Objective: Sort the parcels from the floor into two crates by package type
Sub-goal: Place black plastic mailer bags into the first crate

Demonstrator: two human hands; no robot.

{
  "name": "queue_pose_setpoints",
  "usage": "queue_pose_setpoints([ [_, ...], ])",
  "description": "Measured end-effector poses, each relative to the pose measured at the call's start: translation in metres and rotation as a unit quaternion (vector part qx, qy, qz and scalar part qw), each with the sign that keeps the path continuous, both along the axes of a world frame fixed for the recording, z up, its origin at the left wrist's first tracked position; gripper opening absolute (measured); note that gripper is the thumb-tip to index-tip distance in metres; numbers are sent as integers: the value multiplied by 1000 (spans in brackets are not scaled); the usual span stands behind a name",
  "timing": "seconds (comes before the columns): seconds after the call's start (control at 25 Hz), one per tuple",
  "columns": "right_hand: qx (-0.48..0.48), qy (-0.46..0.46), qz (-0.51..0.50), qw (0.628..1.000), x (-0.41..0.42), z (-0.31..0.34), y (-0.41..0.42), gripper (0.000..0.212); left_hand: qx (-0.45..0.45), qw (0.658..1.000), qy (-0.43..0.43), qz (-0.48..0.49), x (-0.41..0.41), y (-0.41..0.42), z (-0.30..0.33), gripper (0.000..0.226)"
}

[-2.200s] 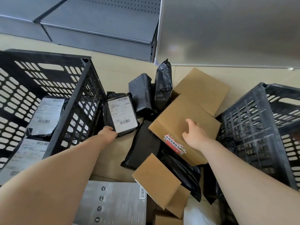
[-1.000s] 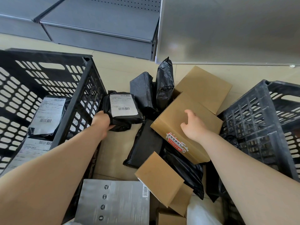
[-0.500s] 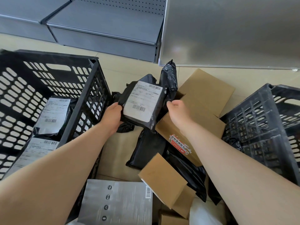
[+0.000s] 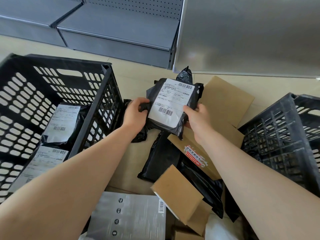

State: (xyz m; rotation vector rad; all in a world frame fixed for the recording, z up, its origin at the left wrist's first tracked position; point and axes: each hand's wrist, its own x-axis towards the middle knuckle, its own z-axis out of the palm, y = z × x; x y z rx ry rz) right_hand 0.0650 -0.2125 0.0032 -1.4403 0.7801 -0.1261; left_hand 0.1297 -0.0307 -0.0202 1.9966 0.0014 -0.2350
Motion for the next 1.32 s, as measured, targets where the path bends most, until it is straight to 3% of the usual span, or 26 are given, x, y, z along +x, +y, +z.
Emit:
queue_pose_setpoints([
  [0.16, 22, -9, 11, 1000, 2, 2, 3, 35, -57, 995, 72, -32, 0, -6, 11, 45],
  [0.28, 64, -28, 2, 998, 7, 10, 6, 38, -175, 968, 181, -16, 0, -6, 22, 41],
  [0.36, 83, -40, -6, 996, 10, 17, 10, 35, -225, 952, 206, -34, -6, -2, 27, 40],
  [0.52, 97, -33, 14, 995, 15, 23, 30, 30, -274, 943, 188, -10, -15, 15, 41, 39],
  [0.68, 93, -32, 74, 992, 16, 38, 57, 31, -267, 954, 128, 43, -19, 42, 63, 37],
  [0.8, 103, -22, 122, 987, 15, 46, 87, 42, -303, 945, 93, 82, -21, 75, 80, 32],
  [0.92, 13, -14, 196, 980, 6, 47, 126, 32, -376, 916, 73, 119, -22, 111, 94, 27],
  [1.04, -138, -66, 340, 928, -10, 49, 162, 41, -370, 912, 55, 168, -21, 145, 93, 25],
  [1.16, -258, -128, 419, 861, -19, 45, 186, 52, -361, 902, 58, 227, -18, 182, 77, 21],
  [1.32, -326, -85, 496, 800, -19, 33, 196, 66, -312, 902, 67, 290, -21, 212, 44, 18],
])
